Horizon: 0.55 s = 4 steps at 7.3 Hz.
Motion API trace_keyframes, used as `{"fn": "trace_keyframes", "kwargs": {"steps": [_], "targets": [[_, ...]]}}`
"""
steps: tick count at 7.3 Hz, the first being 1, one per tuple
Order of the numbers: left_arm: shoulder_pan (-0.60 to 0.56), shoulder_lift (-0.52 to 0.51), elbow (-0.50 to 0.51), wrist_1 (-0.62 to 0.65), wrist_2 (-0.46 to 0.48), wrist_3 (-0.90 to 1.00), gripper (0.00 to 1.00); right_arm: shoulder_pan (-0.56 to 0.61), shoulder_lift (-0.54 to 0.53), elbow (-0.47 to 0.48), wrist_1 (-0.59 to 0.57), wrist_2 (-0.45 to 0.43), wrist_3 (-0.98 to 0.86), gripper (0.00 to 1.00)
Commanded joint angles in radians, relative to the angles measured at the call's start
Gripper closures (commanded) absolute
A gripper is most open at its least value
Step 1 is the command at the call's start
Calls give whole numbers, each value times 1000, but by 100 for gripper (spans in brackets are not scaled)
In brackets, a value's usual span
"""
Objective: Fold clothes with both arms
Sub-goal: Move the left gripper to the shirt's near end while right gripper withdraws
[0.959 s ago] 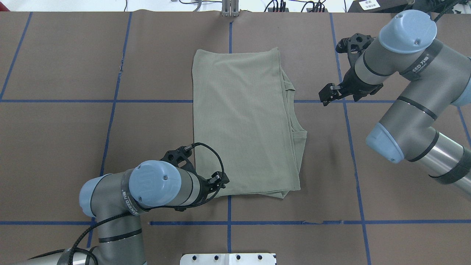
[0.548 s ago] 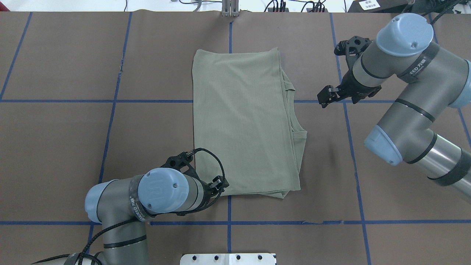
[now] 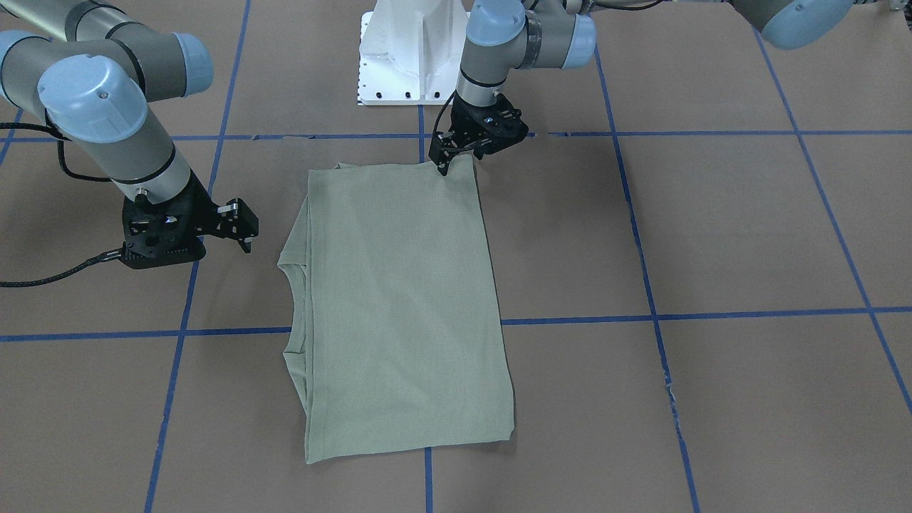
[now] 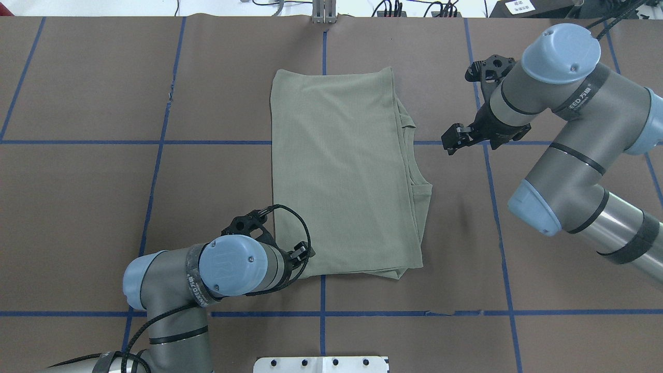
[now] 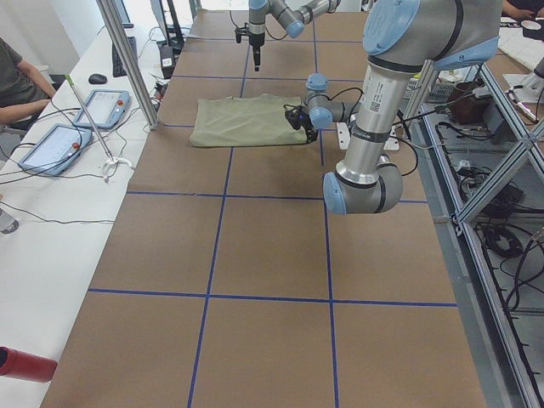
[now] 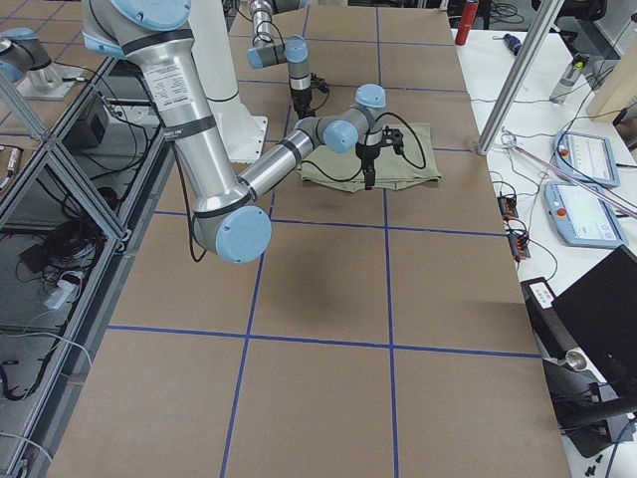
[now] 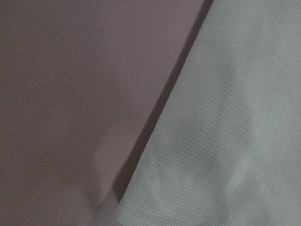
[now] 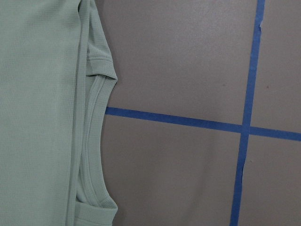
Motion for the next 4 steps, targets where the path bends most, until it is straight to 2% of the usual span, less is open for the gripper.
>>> {"fn": "trace_keyframes", "kwargs": {"steps": [1,4], "targets": [[-3,-3,2,0,1,2,18,-1,-4,-2,0,0,0,0],[-1,-5,-10,0,-2,2,36,-1,-4,-3,0,-2,0,0]]}}
